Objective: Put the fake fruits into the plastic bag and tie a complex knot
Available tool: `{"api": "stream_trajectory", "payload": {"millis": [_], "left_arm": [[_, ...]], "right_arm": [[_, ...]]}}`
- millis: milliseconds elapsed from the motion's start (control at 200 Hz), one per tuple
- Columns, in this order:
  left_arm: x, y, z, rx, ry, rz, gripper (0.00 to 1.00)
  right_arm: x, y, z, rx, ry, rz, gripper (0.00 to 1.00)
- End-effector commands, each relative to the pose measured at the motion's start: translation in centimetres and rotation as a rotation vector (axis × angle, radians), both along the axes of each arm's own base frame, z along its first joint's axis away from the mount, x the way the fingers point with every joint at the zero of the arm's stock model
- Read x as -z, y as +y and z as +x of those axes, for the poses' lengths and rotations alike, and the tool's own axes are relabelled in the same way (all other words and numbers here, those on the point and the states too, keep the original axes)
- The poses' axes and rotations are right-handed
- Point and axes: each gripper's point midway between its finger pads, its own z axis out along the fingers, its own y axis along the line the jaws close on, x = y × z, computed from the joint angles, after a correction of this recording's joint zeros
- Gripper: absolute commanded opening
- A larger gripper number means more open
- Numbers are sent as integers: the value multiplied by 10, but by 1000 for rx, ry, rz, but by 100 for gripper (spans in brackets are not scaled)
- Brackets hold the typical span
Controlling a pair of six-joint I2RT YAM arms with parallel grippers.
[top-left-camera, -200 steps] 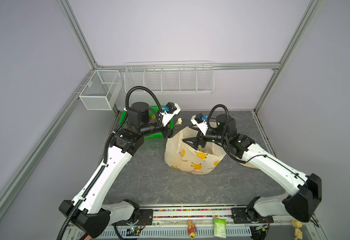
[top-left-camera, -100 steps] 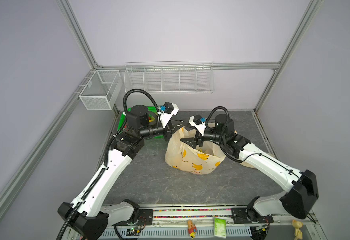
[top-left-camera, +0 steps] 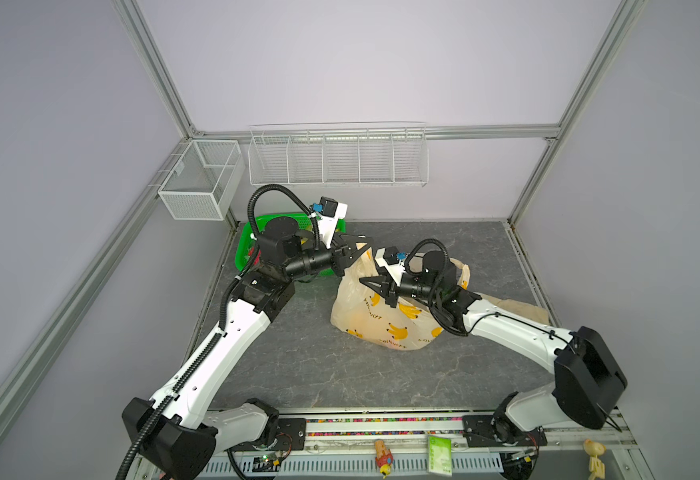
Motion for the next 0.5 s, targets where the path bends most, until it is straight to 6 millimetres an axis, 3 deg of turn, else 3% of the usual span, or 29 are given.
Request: {"api": "stream_trajectory", "payload": {"millis": [0,120,190,345,495], "left_arm": [[-13,5,-6,-18,-5,-46,0],[-7,8,1,-66,54,-52,0],[-6,11,4,-94,109,-70,0],[-4,18,4,-144,175,-110,0],[-5,21,1,-155,198,-141,0]], "right_arm": [[-10,-4,5,52,-28,-1,19],[-30,-7,10,150,-26,18,56],[-41,-8,10,211,-31,47,72],[-62,-6,16,367,-47,91,88],[-79,0,24,521,-96,104,89]]}}
